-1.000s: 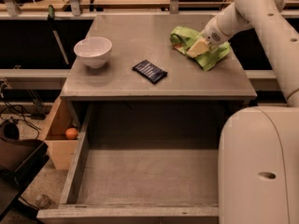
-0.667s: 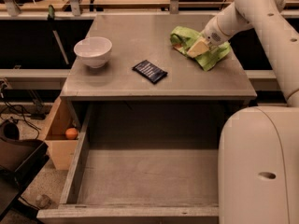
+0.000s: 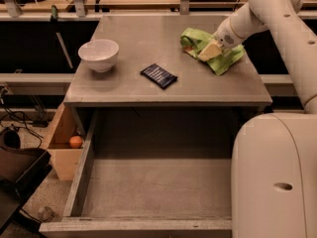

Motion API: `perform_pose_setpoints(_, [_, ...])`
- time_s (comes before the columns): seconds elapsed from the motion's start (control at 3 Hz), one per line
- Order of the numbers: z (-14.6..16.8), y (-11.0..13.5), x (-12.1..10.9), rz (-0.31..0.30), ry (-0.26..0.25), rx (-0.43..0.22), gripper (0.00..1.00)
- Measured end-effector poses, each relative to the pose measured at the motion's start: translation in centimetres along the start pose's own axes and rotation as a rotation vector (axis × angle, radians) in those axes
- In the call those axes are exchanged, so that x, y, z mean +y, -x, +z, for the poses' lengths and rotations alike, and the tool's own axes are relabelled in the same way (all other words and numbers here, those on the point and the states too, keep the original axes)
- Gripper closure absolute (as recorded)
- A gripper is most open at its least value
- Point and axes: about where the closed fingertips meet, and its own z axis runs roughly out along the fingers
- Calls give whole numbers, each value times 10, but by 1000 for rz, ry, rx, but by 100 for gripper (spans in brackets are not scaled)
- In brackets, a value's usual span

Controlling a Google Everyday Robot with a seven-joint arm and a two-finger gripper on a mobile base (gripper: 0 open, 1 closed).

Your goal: Place green rice chip bag into top drawer

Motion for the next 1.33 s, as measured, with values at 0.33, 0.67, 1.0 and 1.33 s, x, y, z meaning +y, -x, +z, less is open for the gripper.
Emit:
perform_pose_setpoints(0.33, [0, 0, 0, 0, 0, 0, 100])
perform_pose_setpoints(0.67, [0, 0, 0, 0, 0, 0, 100])
perform_pose_setpoints(1.0, [0, 0, 0, 0, 0, 0, 100])
perform_pose_setpoints(1.33, [0, 0, 0, 0, 0, 0, 100])
